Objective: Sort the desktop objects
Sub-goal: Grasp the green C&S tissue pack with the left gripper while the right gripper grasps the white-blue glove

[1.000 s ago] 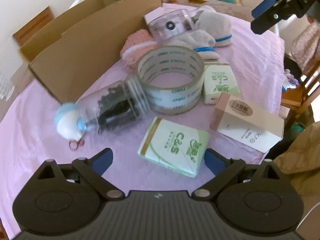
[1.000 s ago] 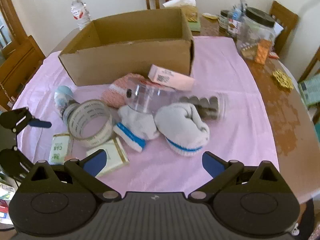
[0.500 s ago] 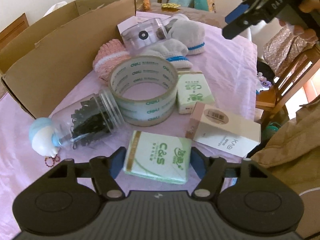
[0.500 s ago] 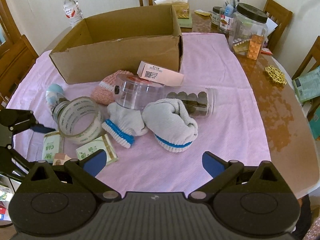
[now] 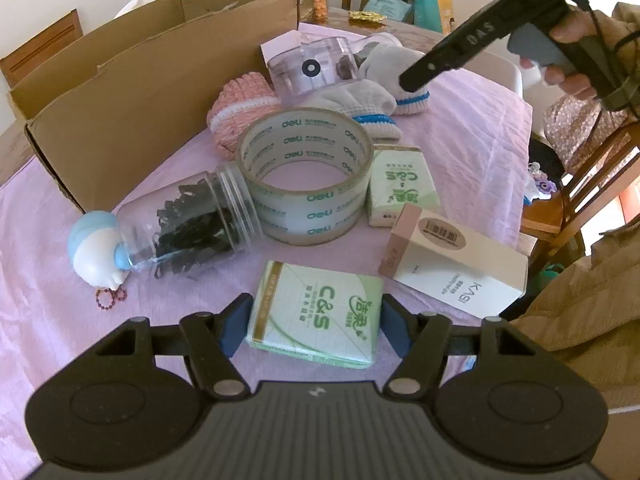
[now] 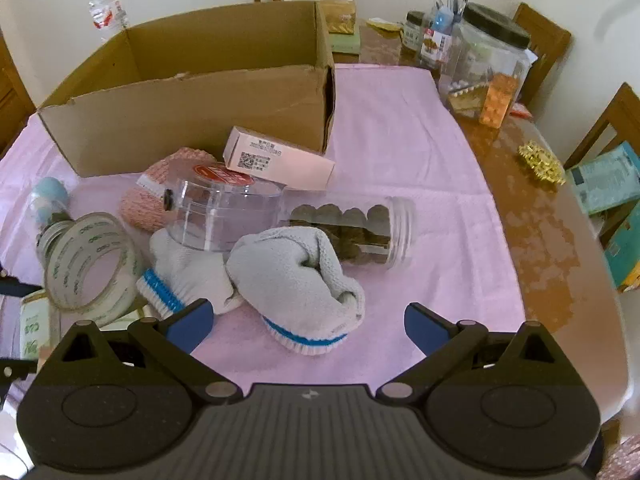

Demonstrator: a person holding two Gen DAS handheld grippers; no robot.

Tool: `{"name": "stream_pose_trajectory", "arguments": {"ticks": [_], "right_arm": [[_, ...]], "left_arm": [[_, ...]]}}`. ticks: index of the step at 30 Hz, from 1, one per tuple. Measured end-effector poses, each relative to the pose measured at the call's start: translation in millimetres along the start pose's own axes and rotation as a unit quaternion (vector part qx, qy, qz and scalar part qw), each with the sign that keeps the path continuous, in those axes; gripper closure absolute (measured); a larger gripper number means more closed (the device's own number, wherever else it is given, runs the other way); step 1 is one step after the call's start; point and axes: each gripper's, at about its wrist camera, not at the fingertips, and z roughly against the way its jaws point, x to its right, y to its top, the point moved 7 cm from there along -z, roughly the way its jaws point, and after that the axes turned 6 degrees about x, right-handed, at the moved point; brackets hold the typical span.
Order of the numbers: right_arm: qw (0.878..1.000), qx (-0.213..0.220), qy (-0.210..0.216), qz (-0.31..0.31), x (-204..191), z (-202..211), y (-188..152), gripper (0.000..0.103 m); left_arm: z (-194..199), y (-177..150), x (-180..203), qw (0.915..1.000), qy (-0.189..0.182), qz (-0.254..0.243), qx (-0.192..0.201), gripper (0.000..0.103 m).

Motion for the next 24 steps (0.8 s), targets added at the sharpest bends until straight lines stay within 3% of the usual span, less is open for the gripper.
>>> {"name": "stream_pose_trajectory", "arguments": {"ticks": [11,24], "right_arm": [[0.995,0.027,-0.01,-0.093,16,-15,24,0.0],[0.995,-0.011,-0.002,-0.095,13,-29,0,0.001]], "left_arm": [[1,-1,0,1.0,0.002,0.0,0.004,0.034],[0,-1,-1,0.9999,0.007,0.007,0.006,0.034]]}}
